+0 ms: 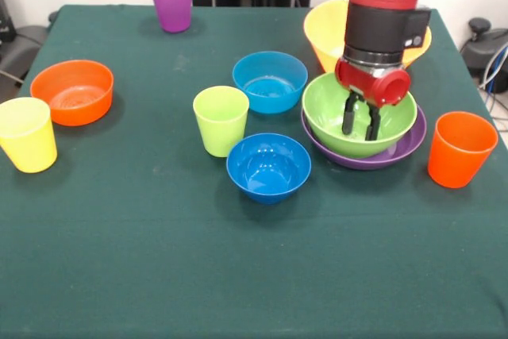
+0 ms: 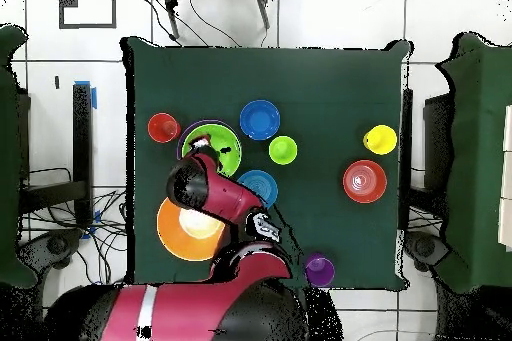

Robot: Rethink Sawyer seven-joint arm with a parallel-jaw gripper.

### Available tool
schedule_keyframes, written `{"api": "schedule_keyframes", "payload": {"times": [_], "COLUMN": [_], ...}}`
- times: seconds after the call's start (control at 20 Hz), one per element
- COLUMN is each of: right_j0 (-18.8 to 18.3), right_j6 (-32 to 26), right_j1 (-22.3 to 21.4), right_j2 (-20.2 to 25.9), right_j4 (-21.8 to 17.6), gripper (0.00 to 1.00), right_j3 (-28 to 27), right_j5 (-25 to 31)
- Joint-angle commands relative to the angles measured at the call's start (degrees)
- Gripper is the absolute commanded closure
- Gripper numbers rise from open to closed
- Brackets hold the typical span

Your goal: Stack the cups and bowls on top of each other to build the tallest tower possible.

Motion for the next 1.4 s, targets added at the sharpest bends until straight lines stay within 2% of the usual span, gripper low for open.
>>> {"api": "schedule_keyframes", "payload": {"times": [0.05, 0.4, 0.6, 1.1, 1.4], "right_j0": [-2.6, -3.7, -3.0, 0.2, 3.5], "right_j6": [13.1, 13.1, 12.9, 11.0, 8.8], "right_j1": [3.4, 3.7, 3.6, -1.4, -4.5], "right_j2": [10.2, 11.6, 11.2, 7.5, 3.2], "right_j4": [-3.2, -3.9, -3.1, 0.5, 3.6], "gripper": [0.0, 0.0, 0.0, 0.0, 0.0], "right_j3": [1.2, 0.9, 0.8, 2.3, 1.6], "right_j5": [-3.2, -4.2, -4.3, 0.4, 6.1]}}
